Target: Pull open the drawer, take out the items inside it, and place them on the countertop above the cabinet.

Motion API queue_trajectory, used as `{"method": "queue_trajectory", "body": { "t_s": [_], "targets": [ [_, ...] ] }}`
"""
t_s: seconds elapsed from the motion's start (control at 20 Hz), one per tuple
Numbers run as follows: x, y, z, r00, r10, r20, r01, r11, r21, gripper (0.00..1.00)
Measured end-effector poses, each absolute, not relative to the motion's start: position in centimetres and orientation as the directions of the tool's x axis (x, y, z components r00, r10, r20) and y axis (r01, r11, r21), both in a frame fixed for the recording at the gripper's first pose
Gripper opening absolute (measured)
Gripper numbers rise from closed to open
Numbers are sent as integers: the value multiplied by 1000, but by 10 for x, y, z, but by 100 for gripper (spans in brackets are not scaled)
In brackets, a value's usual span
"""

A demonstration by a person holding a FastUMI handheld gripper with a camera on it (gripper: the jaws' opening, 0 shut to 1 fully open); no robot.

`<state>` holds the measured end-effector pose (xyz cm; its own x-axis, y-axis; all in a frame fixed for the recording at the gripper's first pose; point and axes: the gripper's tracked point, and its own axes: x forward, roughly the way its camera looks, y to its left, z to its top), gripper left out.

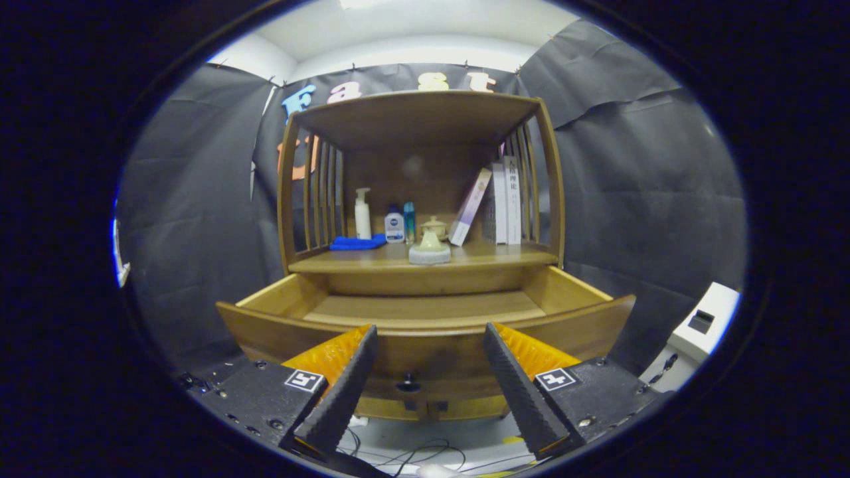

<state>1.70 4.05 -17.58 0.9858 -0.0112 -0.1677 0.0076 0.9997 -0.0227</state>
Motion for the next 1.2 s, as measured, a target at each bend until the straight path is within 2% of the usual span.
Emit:
{"method": "queue_trajectory", "body": {
  "t_s": [0.35,0.75,1.2],
  "targets": [
    [38,47,-205,973,-13,-232,16,1000,12,100],
    [47,50,-201,980,-27,-199,30,999,11,99],
    [113,51,-194,984,-29,-178,30,1000,3,99]
  ]
}}
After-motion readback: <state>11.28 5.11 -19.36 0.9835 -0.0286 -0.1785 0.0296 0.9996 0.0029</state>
